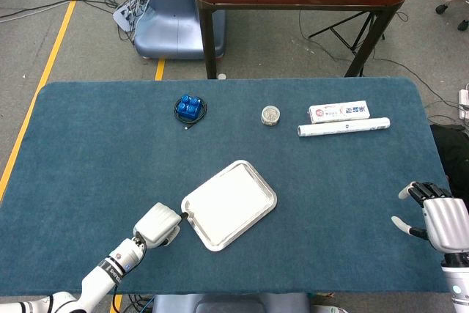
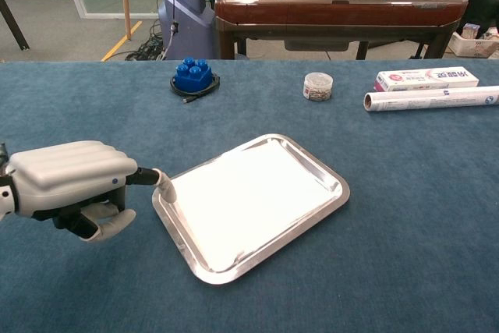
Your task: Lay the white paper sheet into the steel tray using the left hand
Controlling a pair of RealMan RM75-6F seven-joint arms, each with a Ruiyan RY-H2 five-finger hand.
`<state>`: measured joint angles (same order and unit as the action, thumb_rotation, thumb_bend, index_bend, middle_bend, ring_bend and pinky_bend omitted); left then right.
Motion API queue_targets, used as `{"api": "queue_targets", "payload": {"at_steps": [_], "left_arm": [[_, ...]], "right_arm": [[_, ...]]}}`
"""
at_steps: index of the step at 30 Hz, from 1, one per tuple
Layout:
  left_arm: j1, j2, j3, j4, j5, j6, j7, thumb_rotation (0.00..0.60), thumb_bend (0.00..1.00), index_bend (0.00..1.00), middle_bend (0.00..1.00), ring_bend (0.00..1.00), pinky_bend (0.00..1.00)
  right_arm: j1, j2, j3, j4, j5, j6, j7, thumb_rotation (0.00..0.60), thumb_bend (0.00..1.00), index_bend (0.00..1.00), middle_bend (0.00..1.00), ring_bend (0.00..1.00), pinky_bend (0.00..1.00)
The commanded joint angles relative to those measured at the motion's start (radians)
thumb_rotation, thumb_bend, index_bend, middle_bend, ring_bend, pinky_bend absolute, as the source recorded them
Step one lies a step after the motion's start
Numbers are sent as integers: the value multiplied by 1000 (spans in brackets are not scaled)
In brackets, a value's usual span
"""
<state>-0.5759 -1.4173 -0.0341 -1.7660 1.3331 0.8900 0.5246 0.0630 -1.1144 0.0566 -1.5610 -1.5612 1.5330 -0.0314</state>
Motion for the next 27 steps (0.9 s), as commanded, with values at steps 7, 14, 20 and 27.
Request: {"api": "queue_targets", "payload": {"at_steps": [7, 14, 20, 27], "left_arm": [[-83, -22, -38, -3, -163, -40, 66, 600, 646, 209, 1000, 1000, 1000], [-110, -59, -30, 31, -214, -26, 85, 600, 646, 207, 1000, 1000, 1000], [-128, -90, -24, 61, -250, -16, 99, 600, 646, 207, 1000, 1000, 1000], [-147, -96, -4, 51, -269, -13, 115, 600, 646, 211, 1000, 1000, 1000]], "right_arm": [[-2, 5, 1, -3, 1, 5, 6, 600, 96, 469, 427, 343, 472], [-1, 5, 2, -2, 3, 1, 6, 600, 96, 469, 427, 343, 471], [-1, 4, 1, -2, 3, 1, 6, 600, 96, 469, 427, 343, 472], [-1, 6, 2, -1, 4, 1, 9, 600, 96, 469, 427, 343, 472]]}}
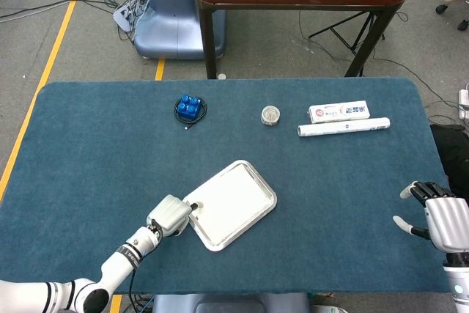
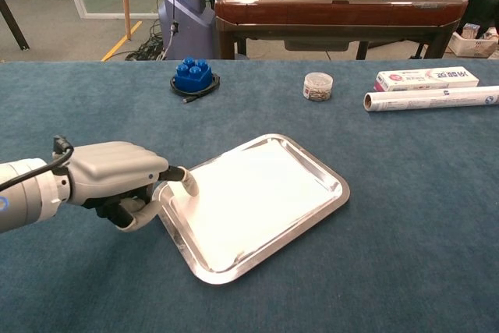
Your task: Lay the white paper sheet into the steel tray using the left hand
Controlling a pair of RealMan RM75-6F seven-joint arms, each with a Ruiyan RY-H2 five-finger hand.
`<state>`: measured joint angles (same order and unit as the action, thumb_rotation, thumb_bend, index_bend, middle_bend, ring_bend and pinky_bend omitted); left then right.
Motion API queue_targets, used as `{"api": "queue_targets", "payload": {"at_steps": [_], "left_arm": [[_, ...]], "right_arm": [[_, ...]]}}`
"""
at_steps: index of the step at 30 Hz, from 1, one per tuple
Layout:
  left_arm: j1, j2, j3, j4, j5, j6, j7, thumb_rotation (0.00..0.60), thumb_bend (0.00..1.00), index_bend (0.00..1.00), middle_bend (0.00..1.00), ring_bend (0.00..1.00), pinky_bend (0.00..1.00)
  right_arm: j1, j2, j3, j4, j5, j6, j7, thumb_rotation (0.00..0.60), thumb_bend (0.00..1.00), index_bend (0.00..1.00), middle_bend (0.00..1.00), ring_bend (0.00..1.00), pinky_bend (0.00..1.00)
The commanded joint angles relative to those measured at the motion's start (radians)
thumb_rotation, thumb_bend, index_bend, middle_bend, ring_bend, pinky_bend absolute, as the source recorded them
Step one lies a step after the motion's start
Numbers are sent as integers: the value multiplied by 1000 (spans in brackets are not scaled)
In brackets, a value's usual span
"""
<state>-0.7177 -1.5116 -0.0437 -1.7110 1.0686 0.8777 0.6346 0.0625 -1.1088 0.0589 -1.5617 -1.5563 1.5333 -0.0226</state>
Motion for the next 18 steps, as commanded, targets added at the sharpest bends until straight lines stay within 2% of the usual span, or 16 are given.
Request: {"api": "queue_targets", "payload": {"at_steps": [1, 10, 18], "left_arm": [[-8, -3, 9, -5, -7, -1, 8, 600, 646, 213, 1000, 1000, 1000], [-34, -14, 30, -11, -49, 5, 42, 600, 646, 216, 1000, 1000, 1000], [-37, -19, 27, -13, -28, 33, 7, 600, 646, 216, 1000, 1000, 1000]], "right_arm": [[0, 0, 0, 0, -1, 1, -1, 600, 96, 469, 427, 343, 472], [-1, 2, 0, -2, -2, 4, 2, 600, 96, 469, 427, 343, 472], [-1, 1, 0, -1, -2, 4, 2, 600, 96, 469, 427, 342, 472]]}}
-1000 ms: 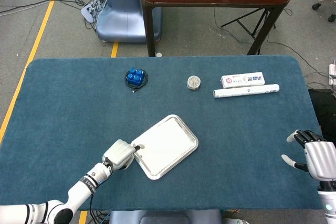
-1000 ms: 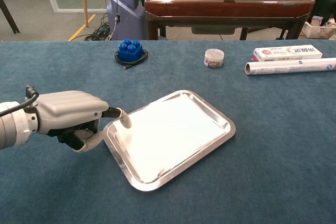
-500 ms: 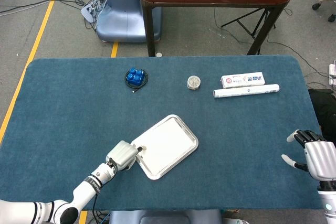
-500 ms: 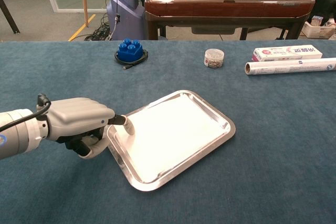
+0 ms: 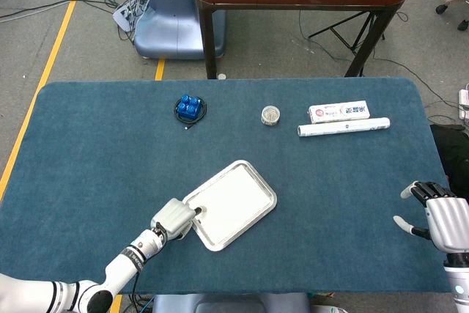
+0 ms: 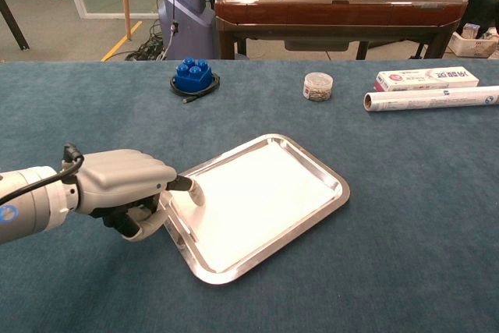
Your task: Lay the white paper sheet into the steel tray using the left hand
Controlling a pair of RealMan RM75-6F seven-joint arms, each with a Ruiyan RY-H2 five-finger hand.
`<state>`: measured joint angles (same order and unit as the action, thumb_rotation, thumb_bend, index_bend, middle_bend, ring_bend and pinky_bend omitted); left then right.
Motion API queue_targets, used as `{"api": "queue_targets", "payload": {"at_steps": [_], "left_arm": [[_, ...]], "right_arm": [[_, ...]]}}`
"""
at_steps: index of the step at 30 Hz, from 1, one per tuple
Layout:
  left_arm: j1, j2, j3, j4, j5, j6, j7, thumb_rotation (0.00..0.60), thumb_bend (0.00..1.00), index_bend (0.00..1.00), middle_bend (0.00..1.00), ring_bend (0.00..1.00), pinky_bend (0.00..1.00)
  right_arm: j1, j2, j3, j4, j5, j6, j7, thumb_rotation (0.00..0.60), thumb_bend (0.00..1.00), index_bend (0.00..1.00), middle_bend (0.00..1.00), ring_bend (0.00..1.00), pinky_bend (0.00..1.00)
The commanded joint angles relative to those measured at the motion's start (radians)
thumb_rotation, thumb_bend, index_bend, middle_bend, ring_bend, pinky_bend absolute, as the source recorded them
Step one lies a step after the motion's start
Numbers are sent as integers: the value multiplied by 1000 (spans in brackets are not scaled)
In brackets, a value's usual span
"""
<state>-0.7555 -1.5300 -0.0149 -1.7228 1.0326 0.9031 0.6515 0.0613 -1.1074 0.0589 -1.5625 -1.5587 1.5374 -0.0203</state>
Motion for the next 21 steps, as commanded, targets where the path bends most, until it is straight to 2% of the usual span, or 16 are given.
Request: {"api": "queue_targets", "payload": {"at_steps": [1, 10, 14, 18, 21], "left_arm": [[1, 1, -2, -3, 12, 10, -15, 600, 646, 216, 1000, 1000, 1000], [27, 31, -1, -29, 72, 72, -71, 600, 630, 216, 1000, 1000, 1000], [68, 91, 14, -60, 120, 134, -107, 600, 625, 216, 1000, 982, 1000], [125, 143, 37, -64, 180, 248, -78, 600, 593, 225, 987, 911, 1000], [189, 166, 73, -38, 256, 349, -85, 600, 584, 254, 888, 799, 997]], "right_arm": [[0, 0, 0, 0, 0, -1, 0, 600, 96, 469, 427, 343, 472], [0, 1, 1, -1, 0, 1, 1, 600, 96, 469, 427, 342, 472], [-3, 5, 2, -3, 0, 8, 4, 600, 96, 469, 427, 343, 472], [-4, 4, 3, -3, -1, 11, 2, 600, 97, 469, 427, 343, 472], [-2, 0, 2, -2, -1, 7, -5, 600, 96, 469, 427, 343, 472]]}}
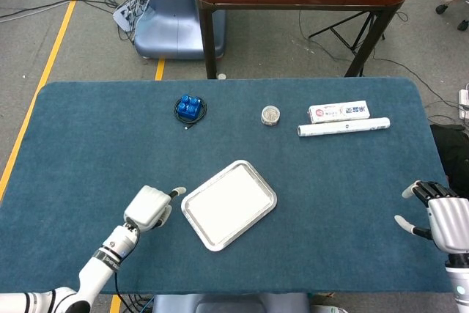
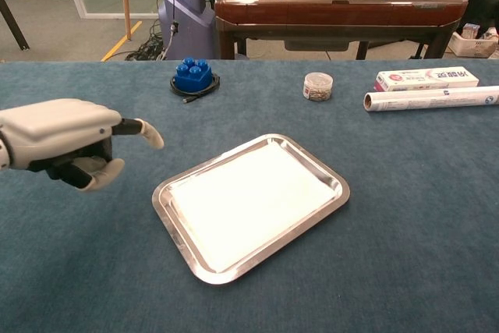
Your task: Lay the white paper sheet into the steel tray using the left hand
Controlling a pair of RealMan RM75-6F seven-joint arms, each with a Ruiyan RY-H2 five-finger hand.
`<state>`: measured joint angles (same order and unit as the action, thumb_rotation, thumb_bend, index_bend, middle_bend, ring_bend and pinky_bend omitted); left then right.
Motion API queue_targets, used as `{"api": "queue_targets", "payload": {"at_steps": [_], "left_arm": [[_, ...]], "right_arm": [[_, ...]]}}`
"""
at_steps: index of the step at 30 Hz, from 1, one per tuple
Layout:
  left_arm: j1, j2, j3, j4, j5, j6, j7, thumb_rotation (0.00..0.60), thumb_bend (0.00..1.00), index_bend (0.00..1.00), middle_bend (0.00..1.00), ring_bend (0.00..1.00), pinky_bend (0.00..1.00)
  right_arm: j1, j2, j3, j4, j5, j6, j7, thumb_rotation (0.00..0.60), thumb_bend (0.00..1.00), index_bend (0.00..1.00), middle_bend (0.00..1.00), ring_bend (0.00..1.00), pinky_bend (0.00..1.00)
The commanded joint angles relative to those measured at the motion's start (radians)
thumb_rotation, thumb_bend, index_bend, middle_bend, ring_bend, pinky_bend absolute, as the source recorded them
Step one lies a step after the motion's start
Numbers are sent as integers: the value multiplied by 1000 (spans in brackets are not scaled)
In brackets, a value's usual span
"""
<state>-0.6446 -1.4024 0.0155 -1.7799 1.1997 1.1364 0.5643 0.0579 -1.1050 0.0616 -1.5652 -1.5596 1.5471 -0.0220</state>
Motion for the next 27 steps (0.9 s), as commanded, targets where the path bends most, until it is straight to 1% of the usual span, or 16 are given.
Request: {"api": "queue_targets", "payload": {"at_steps": [1, 2, 6, 8, 11, 13, 17, 21, 23, 25, 27], "left_arm": [[93, 48, 52, 24, 100, 131, -1, 600, 581, 260, 845, 766, 988], [107, 57, 61, 30, 111, 147, 1, 600, 577, 260, 816, 743, 974], [176, 77, 99, 79, 195, 241, -3, 600, 559, 216, 710, 643, 826], [208, 84, 115, 91, 219, 273, -12, 600, 545, 213, 625, 565, 733], [258, 105, 136, 82, 243, 319, -25, 600, 523, 213, 485, 455, 595], [293, 114, 146, 80, 272, 360, -41, 600, 513, 213, 436, 418, 550], [354, 129, 165, 77, 329, 429, -80, 600, 502, 222, 395, 385, 506], [399, 140, 171, 99, 378, 478, -179, 600, 499, 239, 393, 380, 500], [418, 146, 173, 121, 384, 488, -209, 600, 499, 248, 393, 380, 500], [432, 155, 173, 134, 372, 477, -223, 600, 498, 255, 393, 380, 500], [437, 162, 162, 132, 359, 463, -244, 600, 498, 260, 393, 380, 500]], "right_arm": [[2, -4, -1, 2, -1, -4, -6, 600, 96, 469, 427, 343, 472], [3, -6, -2, 2, -1, -7, -10, 600, 96, 469, 427, 342, 472], [7, -13, -4, 5, 3, -19, -22, 600, 96, 469, 427, 343, 472], [8, -16, -4, 7, 4, -20, -29, 600, 96, 469, 427, 343, 472], [8, -21, -3, 10, 6, -20, -41, 600, 96, 469, 427, 343, 472], [8, -23, -2, 11, 9, -20, -47, 600, 96, 469, 427, 343, 472], [7, -25, -2, 7, 13, -22, -54, 600, 96, 469, 427, 343, 472], [7, -21, -3, 1, 14, -24, -52, 600, 96, 469, 427, 343, 472], [6, -21, -2, 0, 15, -22, -52, 600, 96, 469, 427, 343, 472], [7, -19, -2, -3, 16, -24, -52, 600, 96, 469, 427, 343, 472], [8, -18, -3, -4, 12, -25, -51, 600, 96, 469, 427, 343, 472]]}}
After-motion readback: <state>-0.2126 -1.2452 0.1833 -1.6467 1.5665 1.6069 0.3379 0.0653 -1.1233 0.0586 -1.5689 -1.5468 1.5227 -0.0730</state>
